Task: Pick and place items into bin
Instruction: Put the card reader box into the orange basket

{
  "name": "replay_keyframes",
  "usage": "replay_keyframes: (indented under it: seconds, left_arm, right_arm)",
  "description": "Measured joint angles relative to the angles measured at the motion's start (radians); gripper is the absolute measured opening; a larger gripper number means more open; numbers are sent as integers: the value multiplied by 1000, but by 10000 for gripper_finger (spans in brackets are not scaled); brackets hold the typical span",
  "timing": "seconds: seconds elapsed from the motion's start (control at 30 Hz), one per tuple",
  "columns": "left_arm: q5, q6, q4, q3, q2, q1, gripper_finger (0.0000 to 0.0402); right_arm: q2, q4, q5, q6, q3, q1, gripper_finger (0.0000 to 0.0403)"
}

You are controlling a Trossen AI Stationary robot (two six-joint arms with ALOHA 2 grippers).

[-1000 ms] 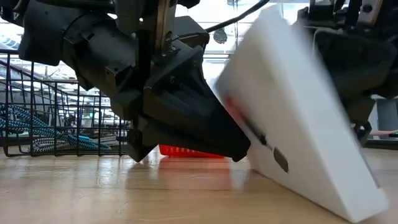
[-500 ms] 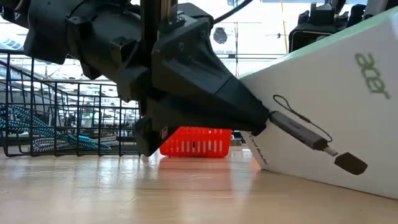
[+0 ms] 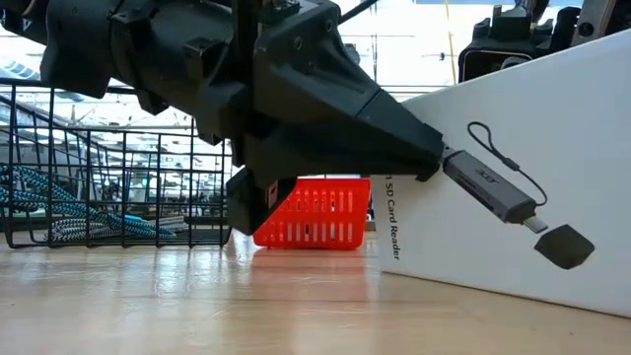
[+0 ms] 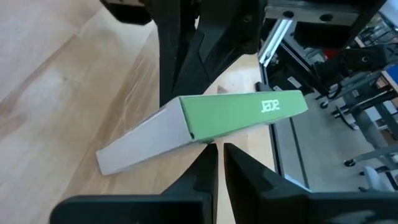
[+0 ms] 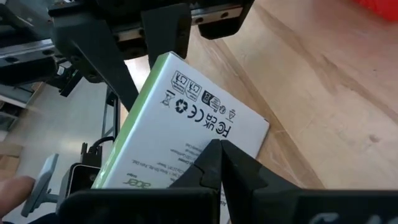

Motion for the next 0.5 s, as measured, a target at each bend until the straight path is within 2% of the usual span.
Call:
replay_keyframes:
  seconds: [0.5]
  left_arm:
    - [-4,11,17,0,0,4,31]
  right_arm:
    - [-1,7,0,-8,0,0,0]
